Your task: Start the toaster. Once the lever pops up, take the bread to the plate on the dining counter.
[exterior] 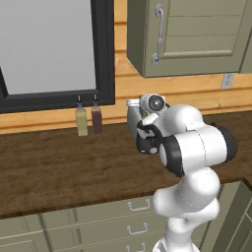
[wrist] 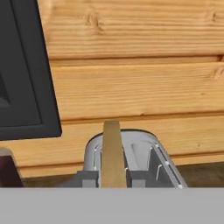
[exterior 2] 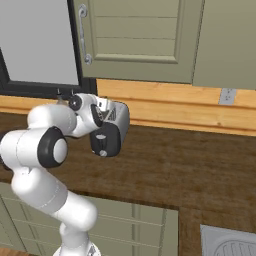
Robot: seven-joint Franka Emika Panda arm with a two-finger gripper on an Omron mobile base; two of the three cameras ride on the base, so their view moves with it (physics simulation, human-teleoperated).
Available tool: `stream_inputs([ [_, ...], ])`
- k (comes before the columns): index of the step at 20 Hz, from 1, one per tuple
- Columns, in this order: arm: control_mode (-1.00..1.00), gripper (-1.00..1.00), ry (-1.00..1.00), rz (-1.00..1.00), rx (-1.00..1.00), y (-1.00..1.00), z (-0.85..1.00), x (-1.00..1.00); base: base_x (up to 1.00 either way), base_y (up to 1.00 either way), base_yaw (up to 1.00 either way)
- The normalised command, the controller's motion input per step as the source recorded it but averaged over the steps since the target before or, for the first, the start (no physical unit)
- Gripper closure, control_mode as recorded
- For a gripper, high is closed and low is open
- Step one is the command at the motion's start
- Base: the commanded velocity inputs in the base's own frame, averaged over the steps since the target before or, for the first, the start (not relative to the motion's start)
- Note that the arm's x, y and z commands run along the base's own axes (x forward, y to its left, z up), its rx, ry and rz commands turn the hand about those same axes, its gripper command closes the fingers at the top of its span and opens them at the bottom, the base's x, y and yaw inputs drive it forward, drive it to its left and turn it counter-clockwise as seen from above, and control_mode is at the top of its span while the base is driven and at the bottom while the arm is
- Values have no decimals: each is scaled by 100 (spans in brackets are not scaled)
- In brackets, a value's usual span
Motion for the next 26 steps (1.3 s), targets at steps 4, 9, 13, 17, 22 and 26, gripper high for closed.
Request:
stream_inputs([
  [4,-100,100,-2,0,1,0,49,-2,0,0,0],
  [9,-100,100,0,0,2,0,42,-25,0,0,0],
  [13,-100,100,0,0,7,0,61,-42,0,0,0],
  [17,-100,100,3,0,13,0,76,-49,0,0,0],
  [22,-100,100,7,0,13,0,81,-37,0,0,0],
  [26,-100,100,17,0,9,0,53,-50,0,0,0],
])
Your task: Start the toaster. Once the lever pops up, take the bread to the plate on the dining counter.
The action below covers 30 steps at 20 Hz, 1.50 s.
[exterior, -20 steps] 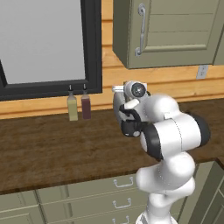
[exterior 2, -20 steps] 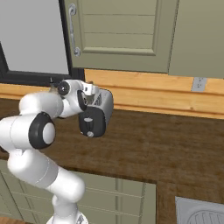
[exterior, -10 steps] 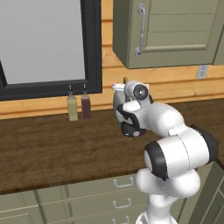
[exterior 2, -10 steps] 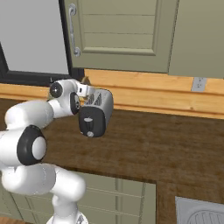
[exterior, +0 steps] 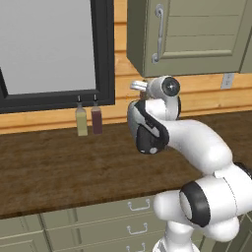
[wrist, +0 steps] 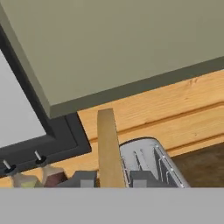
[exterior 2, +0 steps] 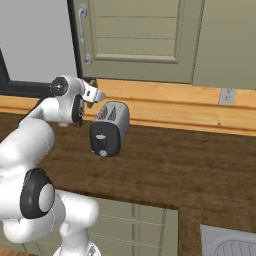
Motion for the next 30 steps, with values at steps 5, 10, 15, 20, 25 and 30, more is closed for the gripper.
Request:
stream_inputs([
  [5,-100,100,34,0,2,3,5,-71,0,0,0],
  [10,-100,100,27,0,0,3,0,-88,0,0,0],
  [15,-100,100,19,0,0,0,0,-100,0,0,0],
  [20,-100,100,4,0,0,-1,0,-100,0,0,0],
  [25,-100,100,0,2,0,0,0,-86,0,0,0],
  [30,-100,100,1,3,0,0,-1,-38,0,0,0],
])
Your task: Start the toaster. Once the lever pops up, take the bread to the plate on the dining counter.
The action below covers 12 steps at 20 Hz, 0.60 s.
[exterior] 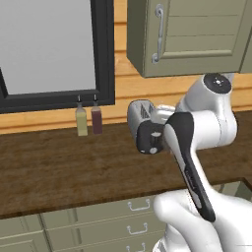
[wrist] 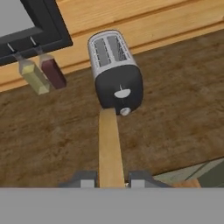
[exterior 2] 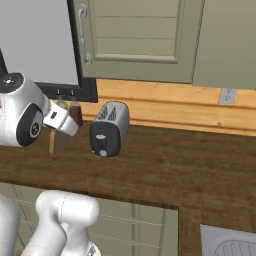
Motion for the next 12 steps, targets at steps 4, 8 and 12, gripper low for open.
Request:
stream_inputs([
  [4,100,100,0,3,0,0,-3,-24,-17,0,2],
  [8,100,100,0,0,0,0,0,0,-94,33,12],
  [12,100,100,0,0,0,0,0,0,-75,76,45],
])
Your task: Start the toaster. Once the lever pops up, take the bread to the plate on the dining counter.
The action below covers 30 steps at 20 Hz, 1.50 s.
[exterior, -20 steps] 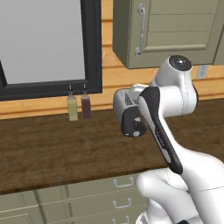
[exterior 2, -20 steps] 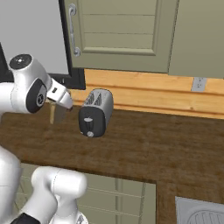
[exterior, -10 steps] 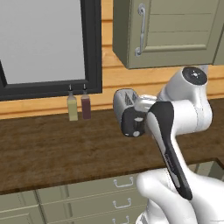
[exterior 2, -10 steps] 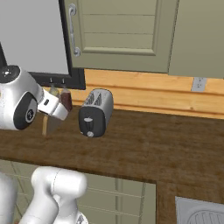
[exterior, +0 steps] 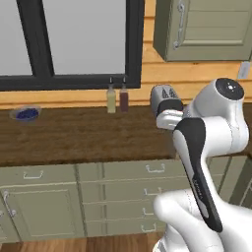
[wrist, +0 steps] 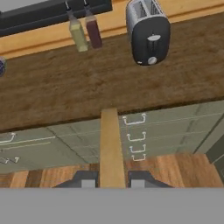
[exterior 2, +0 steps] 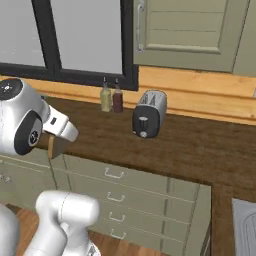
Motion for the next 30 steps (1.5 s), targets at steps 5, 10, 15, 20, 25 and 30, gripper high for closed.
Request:
stream_inputs([
  [5,100,100,0,0,0,0,0,0,-4,65,88],
  [10,100,100,0,0,0,0,0,0,0,46,97],
  [15,100,100,0,0,0,0,0,0,0,48,94],
  [20,100,100,0,0,0,0,0,0,15,53,88],
  [25,100,100,0,0,0,0,0,0,37,52,83],
  [30,100,100,0,0,0,0,0,0,62,42,76],
])
